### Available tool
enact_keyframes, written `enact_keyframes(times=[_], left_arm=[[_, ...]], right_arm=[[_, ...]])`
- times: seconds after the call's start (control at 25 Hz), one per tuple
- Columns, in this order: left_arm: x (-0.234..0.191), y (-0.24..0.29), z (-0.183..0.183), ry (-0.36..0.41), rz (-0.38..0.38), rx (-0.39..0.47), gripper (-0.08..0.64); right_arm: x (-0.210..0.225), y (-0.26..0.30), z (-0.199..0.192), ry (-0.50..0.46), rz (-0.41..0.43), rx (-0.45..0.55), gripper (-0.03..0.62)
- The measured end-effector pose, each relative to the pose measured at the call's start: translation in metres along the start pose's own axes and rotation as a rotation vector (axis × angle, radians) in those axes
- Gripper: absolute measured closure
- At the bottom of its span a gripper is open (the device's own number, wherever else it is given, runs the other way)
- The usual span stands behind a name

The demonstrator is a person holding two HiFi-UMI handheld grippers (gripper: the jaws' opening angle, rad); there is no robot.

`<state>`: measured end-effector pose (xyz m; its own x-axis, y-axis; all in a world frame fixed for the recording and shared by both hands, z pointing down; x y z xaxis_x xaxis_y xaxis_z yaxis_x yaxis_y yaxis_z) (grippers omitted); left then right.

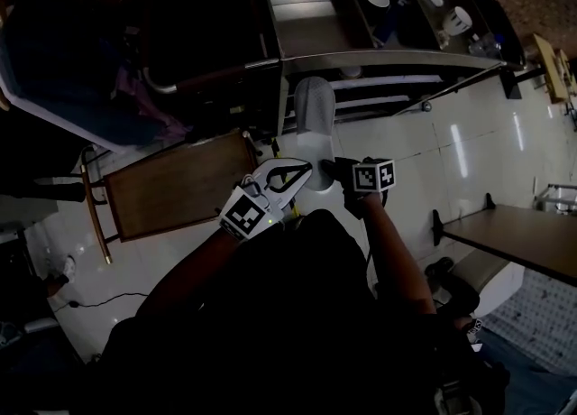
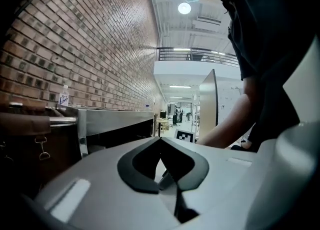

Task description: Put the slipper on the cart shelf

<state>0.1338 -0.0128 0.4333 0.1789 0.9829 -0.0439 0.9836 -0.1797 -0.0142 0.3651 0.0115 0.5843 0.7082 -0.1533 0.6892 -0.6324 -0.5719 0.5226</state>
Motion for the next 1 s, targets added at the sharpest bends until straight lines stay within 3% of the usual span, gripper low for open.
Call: enact_keyframes(times=[0.36, 0.68, 0.8, 1.0], left_arm=[[-0.025, 0.015, -0.005, -0.032, 0.037, 0.008, 0.558], [-0.039, 0.049, -0.008, -0.020, 0.078, -0.014, 0.558], [-0.045, 0.061, -0.011, -0.029, 0.113, -0.019, 0.558], [-0.058, 0.080, -0.018, -0.036, 0.174, -0.028, 0.558]], right_arm=[[0.031, 0.033, 0.050, -0.092, -0.054, 0.070, 0.528], [0.072, 0.073, 0.090, -0.103, -0.023, -0.006, 0.527], [0.084, 0.083, 0.106, -0.135, 0.004, 0.043, 0.527], [0.086, 0.095, 0.134, -0.282, 0.017, 0.181, 0.527]])
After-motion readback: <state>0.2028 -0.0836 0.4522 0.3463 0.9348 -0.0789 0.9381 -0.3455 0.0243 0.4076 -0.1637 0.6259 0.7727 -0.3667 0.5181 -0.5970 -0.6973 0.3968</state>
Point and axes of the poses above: the fingertips, and each gripper's own axes: y forward along the fingers, x to its right, z out of its top, the point moved 10 cm from there along -y, backward along the fingers, and after that the axes turned 7 degrees about x, right-handed, at the moved point
